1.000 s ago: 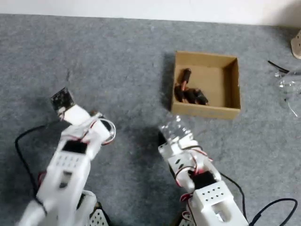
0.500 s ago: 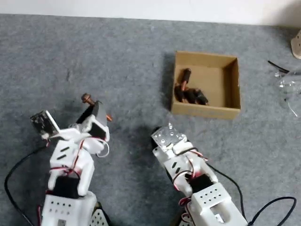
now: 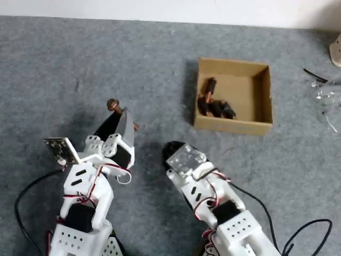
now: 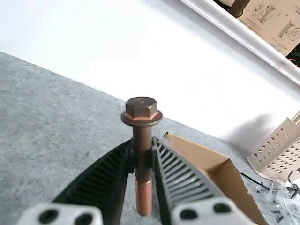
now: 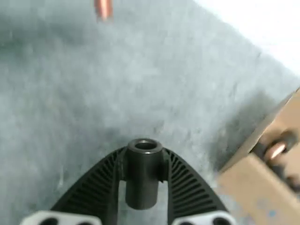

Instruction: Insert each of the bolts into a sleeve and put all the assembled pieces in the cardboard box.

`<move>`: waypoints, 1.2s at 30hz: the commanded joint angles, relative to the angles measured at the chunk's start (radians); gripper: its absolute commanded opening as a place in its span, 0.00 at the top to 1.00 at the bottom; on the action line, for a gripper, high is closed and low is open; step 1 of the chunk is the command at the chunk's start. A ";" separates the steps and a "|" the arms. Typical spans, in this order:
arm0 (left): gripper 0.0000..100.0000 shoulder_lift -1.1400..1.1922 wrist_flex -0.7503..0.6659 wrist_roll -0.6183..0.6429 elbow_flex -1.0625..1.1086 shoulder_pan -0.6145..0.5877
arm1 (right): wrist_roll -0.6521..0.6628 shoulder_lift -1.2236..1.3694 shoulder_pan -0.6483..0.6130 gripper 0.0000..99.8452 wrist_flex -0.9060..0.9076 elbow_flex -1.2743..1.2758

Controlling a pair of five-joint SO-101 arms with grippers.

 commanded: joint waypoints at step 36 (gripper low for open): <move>0.99 -0.022 0.149 -0.008 -0.139 0.311 | 0.011 -0.541 -0.059 1.00 0.366 0.124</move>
